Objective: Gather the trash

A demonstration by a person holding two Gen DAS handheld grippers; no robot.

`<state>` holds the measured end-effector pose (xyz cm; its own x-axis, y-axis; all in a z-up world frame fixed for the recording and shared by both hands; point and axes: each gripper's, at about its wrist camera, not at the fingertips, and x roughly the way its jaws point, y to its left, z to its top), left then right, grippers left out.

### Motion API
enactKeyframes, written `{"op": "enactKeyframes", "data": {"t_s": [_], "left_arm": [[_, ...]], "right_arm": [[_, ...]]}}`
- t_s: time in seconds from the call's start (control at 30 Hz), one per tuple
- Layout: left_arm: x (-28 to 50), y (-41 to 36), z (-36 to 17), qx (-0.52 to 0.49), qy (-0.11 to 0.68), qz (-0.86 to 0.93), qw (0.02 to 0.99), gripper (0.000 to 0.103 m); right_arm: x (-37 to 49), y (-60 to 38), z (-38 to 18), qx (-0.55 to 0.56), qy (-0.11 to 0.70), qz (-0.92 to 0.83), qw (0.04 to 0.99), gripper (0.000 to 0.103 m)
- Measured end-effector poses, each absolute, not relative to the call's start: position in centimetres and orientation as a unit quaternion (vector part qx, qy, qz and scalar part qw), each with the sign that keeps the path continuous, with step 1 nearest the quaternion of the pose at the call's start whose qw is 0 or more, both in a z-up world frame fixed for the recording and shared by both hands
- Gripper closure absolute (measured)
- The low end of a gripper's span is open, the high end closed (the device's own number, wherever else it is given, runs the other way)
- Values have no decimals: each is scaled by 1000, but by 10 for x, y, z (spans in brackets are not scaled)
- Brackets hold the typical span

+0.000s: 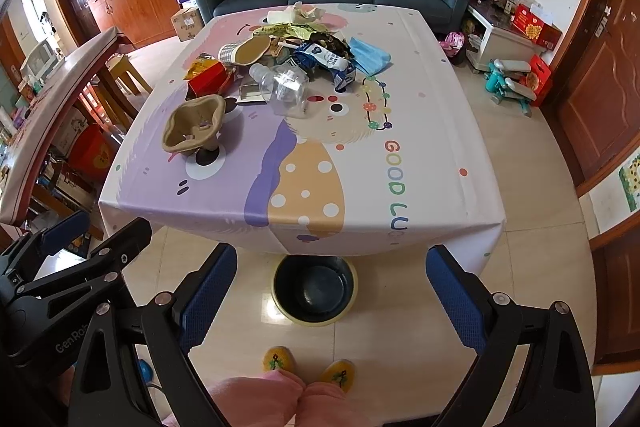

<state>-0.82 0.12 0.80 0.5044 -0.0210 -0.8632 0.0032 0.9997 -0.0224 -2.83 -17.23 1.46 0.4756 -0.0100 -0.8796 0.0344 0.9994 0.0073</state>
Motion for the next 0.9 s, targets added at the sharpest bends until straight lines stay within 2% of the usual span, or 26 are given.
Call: {"op": "enactKeyframes", "data": {"t_s": [0.9], "left_arm": [[-4,17,18,-8,480,-14,877,26]], "right_arm": [[-16,-150,26,17,504,-14,863,6]]}}
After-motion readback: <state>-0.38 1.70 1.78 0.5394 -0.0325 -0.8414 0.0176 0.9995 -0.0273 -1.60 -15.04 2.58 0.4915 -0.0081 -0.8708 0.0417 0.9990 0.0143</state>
